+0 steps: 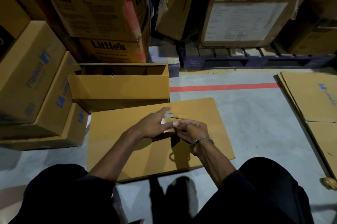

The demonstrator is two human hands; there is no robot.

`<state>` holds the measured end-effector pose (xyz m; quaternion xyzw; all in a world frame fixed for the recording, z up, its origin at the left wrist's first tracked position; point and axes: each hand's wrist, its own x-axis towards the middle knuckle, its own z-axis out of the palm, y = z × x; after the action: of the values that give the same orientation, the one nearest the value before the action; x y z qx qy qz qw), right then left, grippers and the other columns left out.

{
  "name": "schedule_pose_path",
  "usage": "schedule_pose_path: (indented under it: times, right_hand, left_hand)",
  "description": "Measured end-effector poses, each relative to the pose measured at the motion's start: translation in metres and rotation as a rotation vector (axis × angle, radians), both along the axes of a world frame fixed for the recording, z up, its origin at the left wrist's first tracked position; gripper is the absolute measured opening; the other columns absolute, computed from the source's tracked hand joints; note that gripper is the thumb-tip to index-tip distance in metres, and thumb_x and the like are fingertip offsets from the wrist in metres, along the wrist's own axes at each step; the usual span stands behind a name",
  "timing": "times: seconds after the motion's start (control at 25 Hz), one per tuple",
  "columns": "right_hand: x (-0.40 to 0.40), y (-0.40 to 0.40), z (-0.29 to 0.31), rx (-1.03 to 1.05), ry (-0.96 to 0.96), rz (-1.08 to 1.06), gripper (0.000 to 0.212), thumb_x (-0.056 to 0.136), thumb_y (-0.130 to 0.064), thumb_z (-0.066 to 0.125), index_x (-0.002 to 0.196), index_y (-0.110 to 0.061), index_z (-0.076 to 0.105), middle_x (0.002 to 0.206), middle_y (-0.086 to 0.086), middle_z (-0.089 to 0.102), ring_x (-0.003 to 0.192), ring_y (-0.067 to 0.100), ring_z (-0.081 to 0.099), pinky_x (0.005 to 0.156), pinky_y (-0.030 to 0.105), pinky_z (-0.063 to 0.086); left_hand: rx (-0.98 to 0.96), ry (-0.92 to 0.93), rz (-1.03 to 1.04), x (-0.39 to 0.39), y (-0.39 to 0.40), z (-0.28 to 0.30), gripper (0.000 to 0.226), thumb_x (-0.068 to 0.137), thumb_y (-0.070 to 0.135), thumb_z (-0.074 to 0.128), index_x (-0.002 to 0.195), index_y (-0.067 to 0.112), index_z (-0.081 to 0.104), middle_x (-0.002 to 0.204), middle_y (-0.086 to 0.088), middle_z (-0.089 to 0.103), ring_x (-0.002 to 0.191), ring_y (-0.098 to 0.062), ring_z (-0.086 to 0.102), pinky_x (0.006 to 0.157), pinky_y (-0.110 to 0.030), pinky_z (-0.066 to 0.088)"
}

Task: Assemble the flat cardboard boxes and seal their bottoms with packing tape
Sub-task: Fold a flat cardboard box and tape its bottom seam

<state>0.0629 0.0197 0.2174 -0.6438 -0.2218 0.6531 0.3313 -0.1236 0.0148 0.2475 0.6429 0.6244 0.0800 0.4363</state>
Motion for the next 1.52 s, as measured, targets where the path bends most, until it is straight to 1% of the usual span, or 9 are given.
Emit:
schedule_pose_path:
  times: [0.08, 0.16, 0.32, 0.72, 0.88, 1.08, 1.24, 1.4, 1.52]
  right_hand:
    - [0.012, 0.004, -0.001, -0.069, 0.036, -0.083, 0.027, 0.078, 0.011, 0.079, 0.103, 0.003, 0.075, 0.093, 0.023, 0.077, 0.086, 0.034, 0.077, 0.073, 0.037, 0.065]
    - [0.02, 0.005, -0.001, -0.125, 0.096, -0.098, 0.032, 0.078, 0.012, 0.08, 0.107, 0.003, 0.072, 0.091, 0.022, 0.078, 0.081, 0.031, 0.078, 0.066, 0.035, 0.065]
    - [0.027, 0.013, -0.001, -0.193, 0.198, -0.059, 0.034, 0.083, 0.013, 0.074, 0.114, 0.0, 0.066, 0.097, 0.023, 0.077, 0.086, 0.031, 0.078, 0.069, 0.036, 0.065]
    - [0.079, 0.029, -0.015, -0.169, 0.101, -0.167, 0.031, 0.085, 0.017, 0.069, 0.112, 0.001, 0.065, 0.095, 0.023, 0.077, 0.085, 0.031, 0.078, 0.06, 0.034, 0.063]
    - [0.114, 0.041, -0.018, -0.12, 0.08, -0.249, 0.039, 0.083, 0.018, 0.071, 0.117, 0.002, 0.065, 0.098, 0.025, 0.077, 0.082, 0.031, 0.079, 0.059, 0.034, 0.063]
    - [0.128, 0.051, -0.02, -0.049, 0.03, -0.336, 0.046, 0.079, 0.023, 0.068, 0.121, 0.006, 0.063, 0.092, 0.03, 0.075, 0.081, 0.038, 0.078, 0.07, 0.042, 0.065]
    - [0.149, 0.06, -0.013, 0.021, -0.056, -0.391, 0.046, 0.077, 0.021, 0.075, 0.116, 0.001, 0.063, 0.083, 0.027, 0.075, 0.068, 0.03, 0.077, 0.062, 0.036, 0.064]
    - [0.176, 0.063, -0.022, 0.054, -0.162, -0.473, 0.053, 0.073, 0.016, 0.082, 0.119, -0.003, 0.065, 0.104, 0.03, 0.072, 0.082, 0.032, 0.077, 0.084, 0.042, 0.063]
    - [0.174, 0.061, -0.026, 0.04, -0.115, -0.484, 0.056, 0.075, 0.017, 0.08, 0.124, -0.002, 0.062, 0.104, 0.031, 0.072, 0.077, 0.03, 0.078, 0.088, 0.044, 0.062]
  left_hand:
    - [-0.045, -0.051, 0.085, 0.0, -0.004, 0.004, 0.09, 0.079, 0.078, 0.069, 0.152, 0.035, 0.037, 0.132, 0.003, 0.059, 0.113, -0.021, 0.061, 0.085, -0.036, 0.051]
    - [-0.053, -0.098, 0.089, -0.003, -0.008, 0.001, 0.075, 0.072, 0.08, 0.074, 0.129, 0.035, 0.057, 0.11, 0.006, 0.07, 0.091, -0.016, 0.067, 0.076, -0.039, 0.055]
    - [0.005, -0.195, 0.106, -0.008, -0.017, -0.003, 0.051, 0.08, 0.077, 0.069, 0.092, 0.028, 0.074, 0.084, 0.0, 0.074, 0.078, -0.026, 0.069, 0.066, -0.036, 0.05]
    - [0.151, 0.153, 0.016, -0.03, -0.016, 0.008, 0.052, 0.079, 0.077, 0.069, 0.083, 0.025, 0.069, 0.08, 0.007, 0.069, 0.076, -0.013, 0.063, 0.065, -0.035, 0.043]
    - [0.09, 0.164, 0.04, -0.052, -0.03, 0.002, 0.069, 0.065, 0.09, 0.065, 0.08, 0.023, 0.07, 0.076, 0.006, 0.07, 0.072, -0.016, 0.066, 0.065, -0.043, 0.055]
    - [0.129, 0.236, 0.024, -0.085, -0.033, 0.003, 0.062, 0.072, 0.087, 0.063, 0.078, 0.026, 0.066, 0.075, 0.007, 0.068, 0.07, -0.012, 0.063, 0.063, -0.034, 0.05]
    - [0.102, 0.22, 0.011, -0.097, -0.038, 0.003, 0.065, 0.072, 0.086, 0.066, 0.075, 0.021, 0.07, 0.07, 0.005, 0.07, 0.066, -0.015, 0.066, 0.06, -0.034, 0.05]
    - [0.074, 0.292, 0.039, -0.13, -0.042, 0.01, 0.087, 0.055, 0.103, 0.054, 0.068, 0.018, 0.07, 0.063, 0.003, 0.069, 0.059, -0.014, 0.064, 0.057, -0.033, 0.049]
    - [0.036, 0.318, 0.079, -0.138, -0.047, 0.013, 0.09, 0.053, 0.104, 0.054, 0.061, 0.015, 0.066, 0.056, 0.002, 0.066, 0.052, -0.013, 0.059, 0.053, -0.029, 0.04]
